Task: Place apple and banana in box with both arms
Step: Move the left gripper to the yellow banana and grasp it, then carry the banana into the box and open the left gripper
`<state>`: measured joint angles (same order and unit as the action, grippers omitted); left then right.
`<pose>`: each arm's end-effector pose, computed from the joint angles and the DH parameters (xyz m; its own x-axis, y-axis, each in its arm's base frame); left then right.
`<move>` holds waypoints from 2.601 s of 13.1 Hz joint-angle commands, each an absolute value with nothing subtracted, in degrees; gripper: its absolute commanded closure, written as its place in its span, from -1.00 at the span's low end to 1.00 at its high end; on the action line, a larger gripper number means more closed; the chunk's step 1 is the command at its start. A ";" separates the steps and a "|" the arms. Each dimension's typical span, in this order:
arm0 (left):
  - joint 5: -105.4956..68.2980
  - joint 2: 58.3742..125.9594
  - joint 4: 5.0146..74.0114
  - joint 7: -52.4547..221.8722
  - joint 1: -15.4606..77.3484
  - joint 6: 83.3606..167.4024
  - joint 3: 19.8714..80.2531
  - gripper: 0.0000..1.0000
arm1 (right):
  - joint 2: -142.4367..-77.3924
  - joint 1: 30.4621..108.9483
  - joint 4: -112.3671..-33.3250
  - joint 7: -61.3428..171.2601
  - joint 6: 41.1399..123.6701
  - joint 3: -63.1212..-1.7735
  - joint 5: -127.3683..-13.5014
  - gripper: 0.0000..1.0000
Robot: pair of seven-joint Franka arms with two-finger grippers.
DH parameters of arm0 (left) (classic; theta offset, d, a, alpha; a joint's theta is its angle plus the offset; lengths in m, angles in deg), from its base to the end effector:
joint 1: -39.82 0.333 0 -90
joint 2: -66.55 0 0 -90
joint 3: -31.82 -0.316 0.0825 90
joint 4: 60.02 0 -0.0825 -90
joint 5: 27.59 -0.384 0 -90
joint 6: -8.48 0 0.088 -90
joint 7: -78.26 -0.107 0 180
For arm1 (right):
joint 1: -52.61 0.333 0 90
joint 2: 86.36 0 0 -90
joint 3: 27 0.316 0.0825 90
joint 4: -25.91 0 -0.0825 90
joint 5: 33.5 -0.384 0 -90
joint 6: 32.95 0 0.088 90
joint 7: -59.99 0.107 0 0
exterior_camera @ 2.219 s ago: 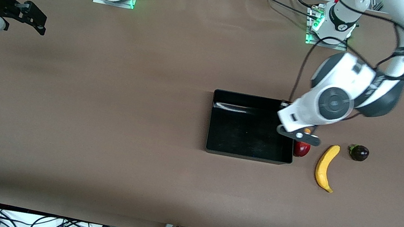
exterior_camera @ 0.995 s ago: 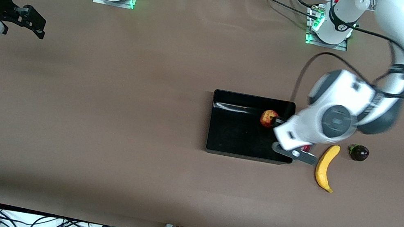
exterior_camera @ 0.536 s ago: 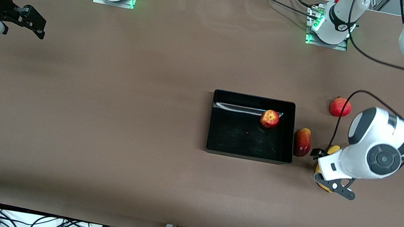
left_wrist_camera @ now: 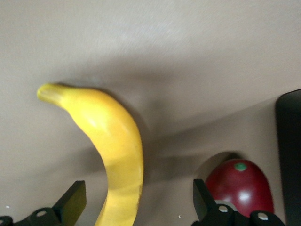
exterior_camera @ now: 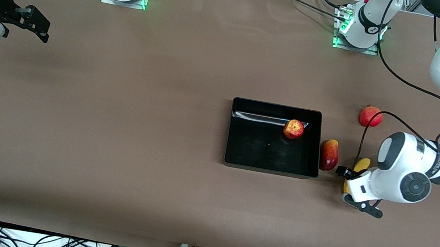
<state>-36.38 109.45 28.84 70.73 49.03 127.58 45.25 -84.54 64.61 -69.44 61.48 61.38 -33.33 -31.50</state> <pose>0.6814 -0.0218 0.2007 0.9503 -0.2478 -0.1884 -0.2391 -0.9686 0.0676 0.5481 0.0500 0.6043 0.9970 0.0755 0.0145 0.0750 -0.9967 0.0310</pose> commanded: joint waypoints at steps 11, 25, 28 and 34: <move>-43.07 108.57 30.16 70.17 50.02 131.99 46.24 1.00 | -84.87 64.12 -68.39 61.57 61.09 -32.71 -31.48 -1.00; -41.74 110.83 22.05 98.03 27.69 122.19 56.87 1.00 | -84.87 66.23 -68.39 61.22 63.55 -32.62 -31.30 -1.00; -41.65 112.33 22.33 102.94 26.19 124.67 56.70 -0.99 | -84.69 66.23 -68.48 61.57 63.11 -32.28 -31.48 -1.00; -42.00 102.26 20.05 102.78 32.61 113.28 56.88 -1.00 | -84.69 66.23 -68.39 61.57 63.55 -31.83 -31.48 -1.00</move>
<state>-41.89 107.71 19.26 102.80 30.80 118.55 56.94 -84.54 66.20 -69.32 61.48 63.64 -31.97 -31.51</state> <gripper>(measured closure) 0.097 0.000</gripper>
